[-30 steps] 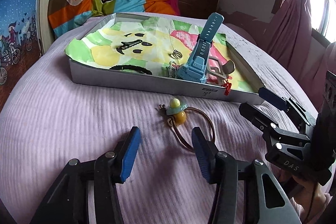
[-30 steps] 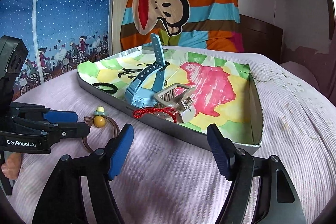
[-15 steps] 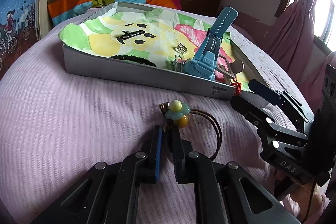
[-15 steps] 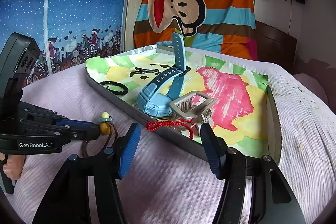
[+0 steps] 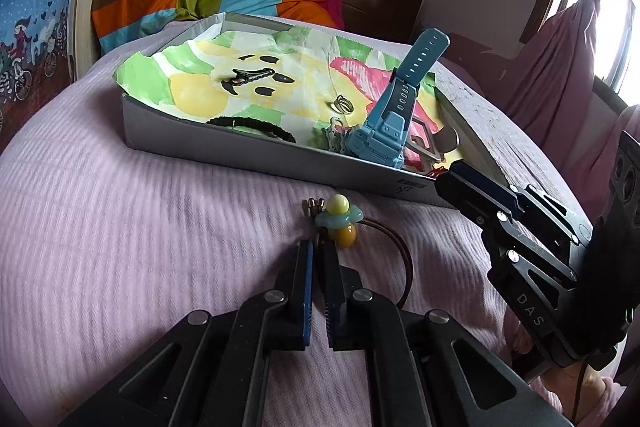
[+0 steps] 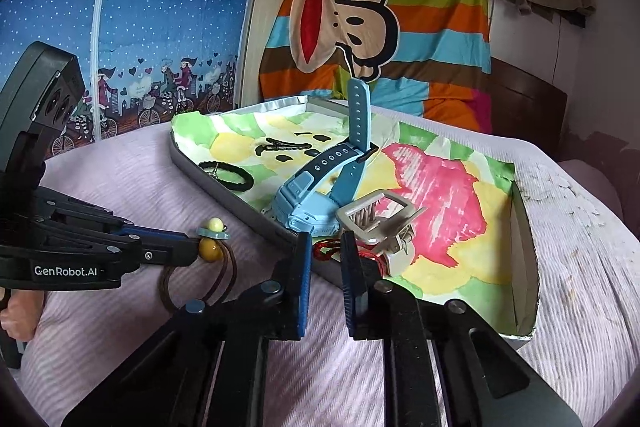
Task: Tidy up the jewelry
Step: 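Carry the bead elastic with the left tool over the box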
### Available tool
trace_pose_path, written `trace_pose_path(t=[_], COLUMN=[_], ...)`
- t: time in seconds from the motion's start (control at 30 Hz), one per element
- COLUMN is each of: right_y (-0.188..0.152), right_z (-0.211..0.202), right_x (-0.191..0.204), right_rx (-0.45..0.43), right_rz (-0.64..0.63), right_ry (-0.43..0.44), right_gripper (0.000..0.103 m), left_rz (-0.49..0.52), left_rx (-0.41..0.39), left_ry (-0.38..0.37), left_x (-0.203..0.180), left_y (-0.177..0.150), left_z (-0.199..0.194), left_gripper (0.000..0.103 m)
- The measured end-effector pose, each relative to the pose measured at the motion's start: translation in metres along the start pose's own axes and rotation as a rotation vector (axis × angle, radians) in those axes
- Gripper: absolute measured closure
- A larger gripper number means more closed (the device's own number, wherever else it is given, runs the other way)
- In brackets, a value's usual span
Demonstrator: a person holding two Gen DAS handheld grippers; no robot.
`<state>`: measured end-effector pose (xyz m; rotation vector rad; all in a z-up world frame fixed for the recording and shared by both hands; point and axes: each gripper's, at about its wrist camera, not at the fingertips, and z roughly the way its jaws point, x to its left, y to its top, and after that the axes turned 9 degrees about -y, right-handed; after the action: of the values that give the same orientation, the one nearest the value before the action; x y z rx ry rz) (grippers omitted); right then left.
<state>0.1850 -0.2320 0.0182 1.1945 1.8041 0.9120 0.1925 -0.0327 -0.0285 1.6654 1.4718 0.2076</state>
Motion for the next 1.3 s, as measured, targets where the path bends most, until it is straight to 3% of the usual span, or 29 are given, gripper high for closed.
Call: trace_pose_path(t=[0.13, 0.43, 0.73, 1.0, 1.3], right_y=[-0.001, 0.007, 0.039, 0.075, 0.080], right_z=[-0.004, -0.018, -0.030, 0.003, 0.053], right_x=[-0.003, -0.015, -0.036, -0.066, -0.070], right_rx=[-0.012, -0.076, -0.161, -0.164, -0.083], right_rz=[0.010, 0.055, 0.105, 0.171, 0.182], right_ry=[0.018, 0.031, 0.029, -0.018, -0.062], right_gripper=[0.099, 0.099, 0.099, 0.099, 0.099], left_rz=[0.005, 0.038, 0.068, 0.057, 0.022], left_rx=[-0.022, -0.095, -0.188, -0.244, -0.207], left_ry=[-0.011, -0.014, -0.021, 0.023, 0.051], left_x=[-0.002, -0.015, -0.030, -0.021, -0.003], left_y=[0.001, 0.014, 0.060, 0.112, 0.123], left_z=[-0.006, -0.029, -0.046, -0.021, 0.027], left_gripper=[0.099, 0.100, 0.100, 0.100, 0.100])
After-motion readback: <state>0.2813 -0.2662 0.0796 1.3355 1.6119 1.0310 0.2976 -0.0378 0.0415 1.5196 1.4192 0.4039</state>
